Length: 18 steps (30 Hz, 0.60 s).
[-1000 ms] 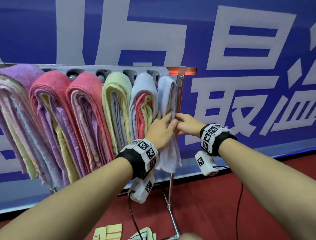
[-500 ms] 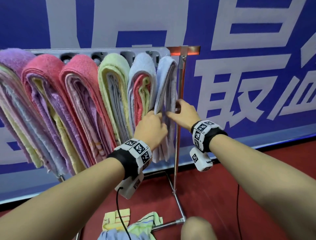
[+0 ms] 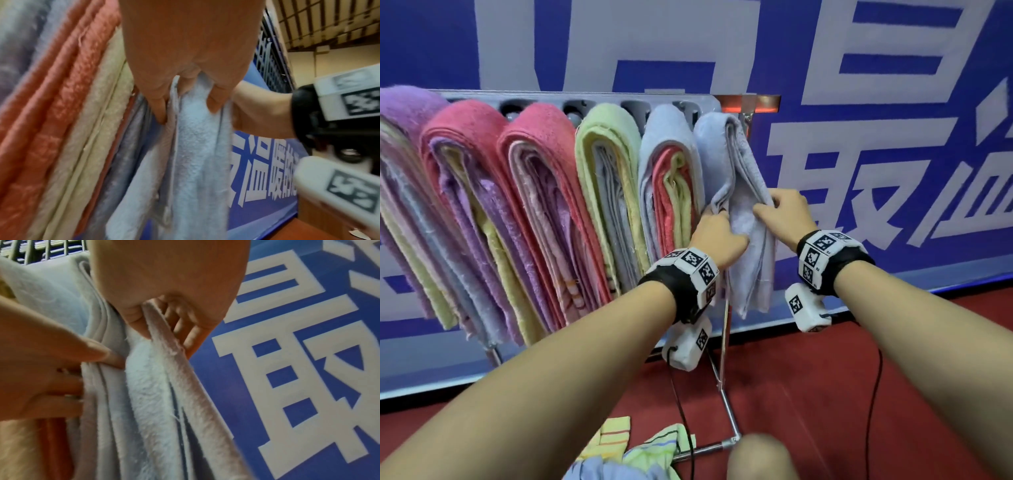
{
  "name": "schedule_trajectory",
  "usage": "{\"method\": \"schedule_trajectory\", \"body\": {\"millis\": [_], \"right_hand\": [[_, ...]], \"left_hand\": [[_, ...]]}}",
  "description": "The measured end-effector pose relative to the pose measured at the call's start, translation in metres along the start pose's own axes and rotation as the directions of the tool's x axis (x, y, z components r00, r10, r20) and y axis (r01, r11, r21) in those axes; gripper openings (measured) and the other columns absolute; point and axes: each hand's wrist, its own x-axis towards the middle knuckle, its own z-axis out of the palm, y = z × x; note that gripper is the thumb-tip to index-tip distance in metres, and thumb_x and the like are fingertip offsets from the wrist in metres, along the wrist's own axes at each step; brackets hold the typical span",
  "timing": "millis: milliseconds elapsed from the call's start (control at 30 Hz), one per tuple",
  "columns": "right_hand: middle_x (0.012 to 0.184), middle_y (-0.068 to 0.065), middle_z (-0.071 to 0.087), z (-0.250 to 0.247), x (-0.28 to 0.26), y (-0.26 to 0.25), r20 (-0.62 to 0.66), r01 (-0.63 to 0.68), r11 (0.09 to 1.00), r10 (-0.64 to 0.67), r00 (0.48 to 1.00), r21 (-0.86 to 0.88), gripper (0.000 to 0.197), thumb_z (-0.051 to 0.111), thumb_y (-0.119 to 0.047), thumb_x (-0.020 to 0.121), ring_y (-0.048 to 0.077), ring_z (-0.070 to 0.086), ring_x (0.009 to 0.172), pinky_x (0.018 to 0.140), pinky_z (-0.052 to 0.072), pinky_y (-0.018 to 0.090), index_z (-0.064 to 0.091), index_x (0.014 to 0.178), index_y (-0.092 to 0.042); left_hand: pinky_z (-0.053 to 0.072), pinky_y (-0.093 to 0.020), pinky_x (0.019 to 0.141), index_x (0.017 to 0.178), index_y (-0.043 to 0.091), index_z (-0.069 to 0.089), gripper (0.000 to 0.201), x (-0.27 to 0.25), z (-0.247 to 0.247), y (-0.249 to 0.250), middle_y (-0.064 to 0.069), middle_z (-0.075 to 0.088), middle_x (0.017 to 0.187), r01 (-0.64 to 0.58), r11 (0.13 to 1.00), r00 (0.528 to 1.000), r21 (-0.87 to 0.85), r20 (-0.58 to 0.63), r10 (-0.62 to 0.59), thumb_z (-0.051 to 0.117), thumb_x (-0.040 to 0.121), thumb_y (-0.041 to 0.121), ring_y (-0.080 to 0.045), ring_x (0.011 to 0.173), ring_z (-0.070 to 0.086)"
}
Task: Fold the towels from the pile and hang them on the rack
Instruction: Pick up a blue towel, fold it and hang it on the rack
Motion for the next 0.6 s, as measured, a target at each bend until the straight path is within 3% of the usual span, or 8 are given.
{"method": "schedule_trajectory", "body": {"millis": [67,133,200,267,333,433,500,600], "right_hand": [[0.058,-0.001,0.033,-0.011,-0.003,0.005,0.029,-0.007,1.0,0.007,1.0,-0.005,0.036,0.06,-0.01,0.085,0.015,0.028,0.056,0.052,0.024,0.03,0.035,0.06,-0.018],[0.059,-0.002,0.032,-0.017,-0.005,0.01,0.03,-0.008,1.0,0.008,1.0,-0.001,0.036,0.059,-0.01,0.085,0.014,0.028,0.056,0.051,0.024,0.029,0.034,0.061,-0.019],[0.061,0.0,0.035,-0.018,-0.007,0.014,0.066,0.007,1.0,-0.008,0.998,0.025,0.033,0.06,-0.009,0.085,0.015,0.031,0.058,0.053,0.027,0.029,0.038,0.062,-0.018],[0.065,0.003,0.045,-0.015,-0.008,0.02,0.145,0.033,0.999,-0.037,0.989,0.032,0.021,0.064,-0.01,0.082,0.016,0.04,0.063,0.062,0.036,0.032,0.049,0.067,-0.015],[0.075,0.002,0.064,-0.01,-0.01,0.025,0.227,0.032,0.995,-0.052,0.973,0.09,0.005,0.064,-0.014,0.077,0.017,0.058,0.073,0.073,0.05,0.036,0.066,0.082,-0.013],[0.107,0.008,0.076,0.0,-0.008,0.029,0.313,-0.066,0.981,0.005,0.95,0.183,0.032,0.055,-0.003,0.092,0.018,0.073,0.099,0.09,0.061,0.04,0.073,0.118,-0.01],[0.108,0.004,0.077,0.008,-0.007,0.029,0.313,-0.042,0.989,-0.004,0.95,0.141,0.03,0.055,-0.007,0.098,0.015,0.074,0.101,0.094,0.061,0.044,0.072,0.122,-0.012],[0.108,-0.006,0.076,0.018,-0.006,0.03,0.274,0.057,0.995,-0.077,0.959,0.08,0.028,0.068,-0.025,0.094,0.003,0.071,0.102,0.096,0.06,0.04,0.072,0.121,-0.02]], "left_hand": [[0.045,-0.034,0.099,0.12,0.003,0.06,0.048,0.002,0.012,0.004,-0.023,0.051,0.132,-0.036,0.998,0.999,-0.059,0.014,0.037,0.07,0.082,0.03,-0.036,0.116,0.055],[0.038,-0.031,0.106,0.138,0.01,0.053,0.058,-0.003,0.023,0.002,-0.023,0.044,0.139,-0.052,0.993,0.998,-0.105,0.035,0.056,0.072,0.085,0.024,-0.035,0.128,0.049],[0.037,-0.029,0.106,0.144,0.015,0.05,0.064,-0.008,0.031,-0.005,-0.022,0.047,0.14,-0.05,0.99,0.999,-0.135,-0.002,0.05,0.072,0.085,0.026,-0.033,0.13,0.049],[0.044,-0.028,0.099,0.14,0.015,0.055,0.065,-0.009,0.035,-0.014,-0.014,0.059,0.132,-0.036,0.991,0.996,-0.131,-0.089,0.024,0.076,0.082,0.037,-0.026,0.12,0.058],[0.048,-0.027,0.088,0.126,0.013,0.063,0.063,-0.01,0.033,-0.021,-0.006,0.067,0.119,-0.01,0.994,0.982,-0.11,-0.19,-0.011,0.077,0.078,0.053,-0.021,0.109,0.063],[0.054,-0.035,0.081,0.106,0.015,0.066,0.069,-0.008,0.027,-0.026,-0.003,0.069,0.102,0.026,0.999,0.966,0.028,-0.256,-0.018,0.07,0.071,0.074,-0.023,0.095,0.066],[0.055,-0.038,0.076,0.099,0.015,0.065,0.067,-0.007,0.025,-0.026,-0.005,0.069,0.098,0.072,0.989,0.964,0.127,-0.264,-0.036,0.067,0.071,0.076,-0.028,0.093,0.066],[0.047,-0.033,0.069,0.096,0.016,0.066,0.053,0.0,0.019,-0.029,-0.007,0.07,0.097,0.127,0.974,0.954,0.187,-0.292,-0.068,0.066,0.08,0.066,-0.033,0.093,0.067]]}}
